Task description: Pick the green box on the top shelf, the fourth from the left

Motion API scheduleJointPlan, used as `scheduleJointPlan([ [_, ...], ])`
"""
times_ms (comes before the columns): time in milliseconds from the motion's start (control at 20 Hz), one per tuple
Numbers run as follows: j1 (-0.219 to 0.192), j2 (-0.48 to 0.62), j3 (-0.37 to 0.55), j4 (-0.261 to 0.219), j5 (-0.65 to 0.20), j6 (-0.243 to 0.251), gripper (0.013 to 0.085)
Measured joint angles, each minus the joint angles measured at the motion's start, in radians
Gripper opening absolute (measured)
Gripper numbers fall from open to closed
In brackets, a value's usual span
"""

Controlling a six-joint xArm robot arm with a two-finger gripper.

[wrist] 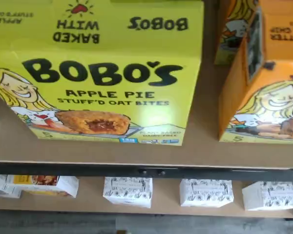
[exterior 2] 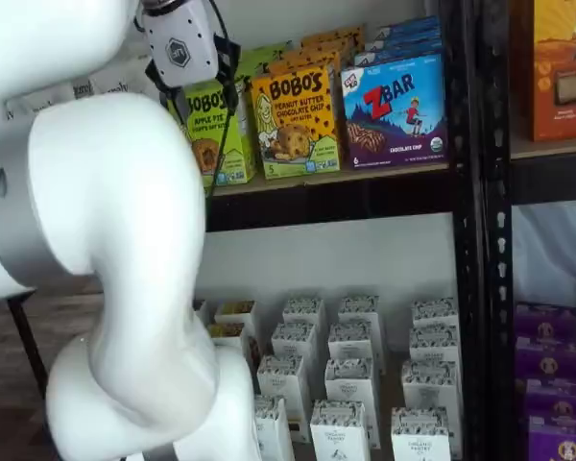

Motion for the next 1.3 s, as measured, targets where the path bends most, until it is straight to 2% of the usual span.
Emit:
scheduleJointPlan([
  [500, 0.010, 0.072, -0.057, -0.014, -0.020, 0.013, 0.0850],
  [950, -0.002, 0.121, -0.092, -0.030, -0.067, 0.006, 0.0850],
  [1300, -0.015, 0.160, -0.126, -0.015, -0.051, -0.008, 0.0850],
])
